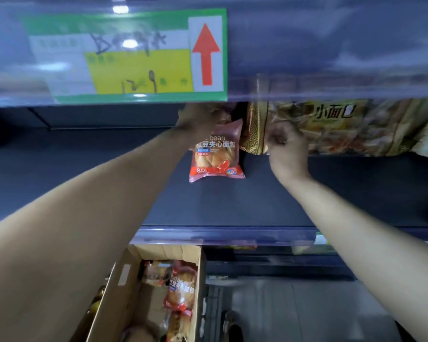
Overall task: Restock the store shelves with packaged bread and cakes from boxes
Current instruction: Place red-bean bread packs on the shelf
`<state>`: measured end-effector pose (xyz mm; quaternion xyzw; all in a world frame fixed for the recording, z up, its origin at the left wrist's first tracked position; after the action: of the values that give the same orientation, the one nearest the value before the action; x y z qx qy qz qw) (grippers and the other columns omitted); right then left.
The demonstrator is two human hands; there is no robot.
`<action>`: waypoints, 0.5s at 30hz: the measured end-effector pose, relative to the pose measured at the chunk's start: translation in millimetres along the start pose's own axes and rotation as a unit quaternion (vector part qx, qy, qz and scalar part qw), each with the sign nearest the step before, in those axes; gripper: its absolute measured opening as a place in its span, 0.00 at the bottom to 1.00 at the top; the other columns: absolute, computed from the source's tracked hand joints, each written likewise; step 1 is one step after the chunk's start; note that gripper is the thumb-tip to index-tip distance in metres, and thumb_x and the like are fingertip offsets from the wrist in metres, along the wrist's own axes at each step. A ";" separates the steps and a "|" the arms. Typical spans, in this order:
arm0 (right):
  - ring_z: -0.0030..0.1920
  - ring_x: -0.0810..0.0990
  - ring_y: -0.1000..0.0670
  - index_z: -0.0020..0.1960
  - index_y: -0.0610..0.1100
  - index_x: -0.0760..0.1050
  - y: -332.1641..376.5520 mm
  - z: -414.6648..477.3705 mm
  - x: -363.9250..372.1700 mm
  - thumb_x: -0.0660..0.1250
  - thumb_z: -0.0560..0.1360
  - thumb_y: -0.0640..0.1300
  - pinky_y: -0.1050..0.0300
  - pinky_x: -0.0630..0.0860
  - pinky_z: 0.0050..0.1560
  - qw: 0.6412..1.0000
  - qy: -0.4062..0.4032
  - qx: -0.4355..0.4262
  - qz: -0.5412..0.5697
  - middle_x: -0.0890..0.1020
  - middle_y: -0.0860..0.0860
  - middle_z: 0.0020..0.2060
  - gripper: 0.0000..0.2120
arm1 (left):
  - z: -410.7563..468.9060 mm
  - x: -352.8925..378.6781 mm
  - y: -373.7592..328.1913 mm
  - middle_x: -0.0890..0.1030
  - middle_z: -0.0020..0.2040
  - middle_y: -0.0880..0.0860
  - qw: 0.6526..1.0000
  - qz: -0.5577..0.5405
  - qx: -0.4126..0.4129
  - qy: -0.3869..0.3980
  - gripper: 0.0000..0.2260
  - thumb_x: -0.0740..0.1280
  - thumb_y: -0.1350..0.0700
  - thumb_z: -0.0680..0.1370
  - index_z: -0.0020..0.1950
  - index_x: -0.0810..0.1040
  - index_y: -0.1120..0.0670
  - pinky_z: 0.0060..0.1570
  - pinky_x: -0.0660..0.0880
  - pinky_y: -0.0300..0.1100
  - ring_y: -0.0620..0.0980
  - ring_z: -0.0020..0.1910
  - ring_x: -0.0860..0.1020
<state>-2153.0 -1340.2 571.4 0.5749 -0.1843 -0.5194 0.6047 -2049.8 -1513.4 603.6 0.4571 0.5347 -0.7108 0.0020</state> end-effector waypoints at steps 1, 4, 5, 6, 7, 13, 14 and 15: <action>0.45 0.76 0.52 0.49 0.38 0.78 6.0 -5.2 2.6 0.63 0.73 0.30 0.72 0.69 0.43 1.000 0.005 0.001 -0.004 0.79 0.50 0.42 0.08 | -5.8 -6.5 2.6 0.82 0.57 0.52 1.000 -0.008 0.004 -0.011 0.09 0.67 0.58 0.75 0.54 0.81 0.53 0.61 0.73 0.43 0.50 0.58 0.78; 0.43 0.75 0.54 0.49 0.39 0.78 27.4 -26.9 14.0 0.62 0.74 0.30 0.77 0.68 0.42 1.000 0.017 0.007 0.012 0.78 0.51 0.42 0.09 | -42.4 -34.2 24.0 0.80 0.48 0.52 0.998 -0.040 0.004 -0.053 0.09 0.64 0.66 0.76 0.55 0.79 0.62 0.45 0.71 0.30 0.49 0.49 0.78; 0.43 0.75 0.55 0.49 0.39 0.78 36.7 -37.2 18.2 0.62 0.74 0.30 0.76 0.69 0.43 0.999 0.029 0.011 0.015 0.78 0.52 0.42 0.09 | -59.6 -44.2 33.1 0.79 0.45 0.53 0.997 -0.046 0.003 -0.062 0.09 0.63 0.67 0.76 0.54 0.79 0.62 0.39 0.69 0.28 0.49 0.46 0.76; 0.44 0.75 0.55 0.50 0.39 0.78 44.3 -48.6 23.3 0.62 0.74 0.30 0.73 0.70 0.45 0.999 0.042 0.011 0.013 0.78 0.53 0.42 0.09 | -76.4 -52.4 44.6 0.78 0.43 0.52 0.996 -0.049 0.003 -0.070 0.10 0.62 0.68 0.76 0.52 0.80 0.61 0.35 0.68 0.26 0.49 0.42 0.75; 0.45 0.76 0.55 0.50 0.40 0.78 52.0 -61.8 28.7 0.61 0.74 0.30 0.68 0.72 0.48 0.998 0.061 0.009 0.008 0.78 0.53 0.42 0.10 | -93.9 -60.5 55.2 0.78 0.39 0.51 0.996 -0.055 -0.007 -0.071 0.10 0.61 0.69 0.75 0.49 0.79 0.58 0.31 0.67 0.25 0.48 0.38 0.74; 0.43 0.77 0.55 0.45 0.49 0.74 66.6 -173.9 87.4 0.61 0.74 0.32 0.63 0.73 0.46 0.973 0.229 0.018 -0.028 0.79 0.54 0.41 0.12 | -207.8 -69.2 146.1 0.76 0.37 0.50 0.994 -0.041 -0.100 -0.006 0.11 0.61 0.71 0.75 0.46 0.77 0.58 0.35 0.68 0.25 0.40 0.34 0.75; 0.44 0.78 0.53 0.45 0.48 0.75 61.4 -196.0 101.6 0.61 0.75 0.33 0.61 0.74 0.48 0.963 0.267 0.034 -0.033 0.79 0.53 0.43 0.11 | -227.9 -63.1 163.9 0.76 0.38 0.52 0.991 -0.038 -0.124 0.026 0.09 0.62 0.70 0.75 0.48 0.78 0.59 0.33 0.67 0.25 0.36 0.32 0.75; 0.46 0.78 0.51 0.46 0.47 0.75 54.5 -218.0 115.2 0.62 0.75 0.33 0.59 0.73 0.50 0.951 0.301 0.050 -0.044 0.79 0.52 0.43 0.10 | -247.9 -56.6 179.3 0.75 0.39 0.52 0.986 -0.028 -0.147 0.068 0.09 0.64 0.69 0.75 0.50 0.79 0.60 0.31 0.67 0.25 0.36 0.33 0.74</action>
<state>-1906.2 -1338.1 517.6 0.7417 0.0060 -0.3380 0.5793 -1768.2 -1428.8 502.0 0.4835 0.6452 -0.5914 0.0129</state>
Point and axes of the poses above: each hand's wrist, its own z-axis towards the middle knuckle, its own x-axis out of the palm, y = z × x, the point moved 5 cm from there along z, towards the middle knuckle
